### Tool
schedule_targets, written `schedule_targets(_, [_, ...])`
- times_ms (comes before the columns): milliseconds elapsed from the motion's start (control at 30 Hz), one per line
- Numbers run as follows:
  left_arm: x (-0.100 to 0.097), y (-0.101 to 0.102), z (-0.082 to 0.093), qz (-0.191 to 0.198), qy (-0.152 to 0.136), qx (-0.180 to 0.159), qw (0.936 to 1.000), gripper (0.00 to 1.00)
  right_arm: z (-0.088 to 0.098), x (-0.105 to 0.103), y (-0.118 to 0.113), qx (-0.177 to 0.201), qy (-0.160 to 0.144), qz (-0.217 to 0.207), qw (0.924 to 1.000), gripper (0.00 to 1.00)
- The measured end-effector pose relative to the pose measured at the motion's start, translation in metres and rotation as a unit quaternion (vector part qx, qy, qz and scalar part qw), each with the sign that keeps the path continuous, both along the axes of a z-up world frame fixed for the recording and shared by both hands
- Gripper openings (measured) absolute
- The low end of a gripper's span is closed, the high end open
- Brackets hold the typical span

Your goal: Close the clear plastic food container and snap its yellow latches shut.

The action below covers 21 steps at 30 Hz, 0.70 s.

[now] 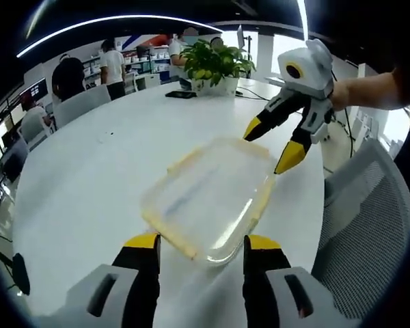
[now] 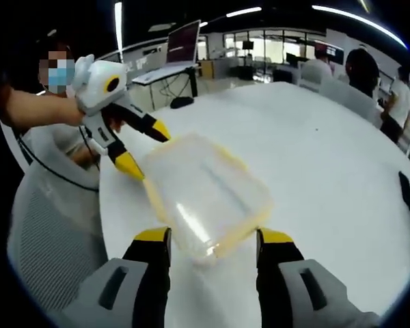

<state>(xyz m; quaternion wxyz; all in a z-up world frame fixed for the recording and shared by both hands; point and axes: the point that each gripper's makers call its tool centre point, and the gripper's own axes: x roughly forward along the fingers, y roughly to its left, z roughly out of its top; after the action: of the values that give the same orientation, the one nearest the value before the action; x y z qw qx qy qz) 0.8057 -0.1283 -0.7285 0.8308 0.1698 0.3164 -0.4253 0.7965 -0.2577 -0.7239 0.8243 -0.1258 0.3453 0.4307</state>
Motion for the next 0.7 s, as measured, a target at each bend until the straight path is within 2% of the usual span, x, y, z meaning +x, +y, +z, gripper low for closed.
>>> schedule_targets(700, [0.042,0.0,0.0,0.007,0.006,0.007,0.9999,0.43,0.0,0.043,0.001,-0.004,0.004,-0.001,1.0,0.47])
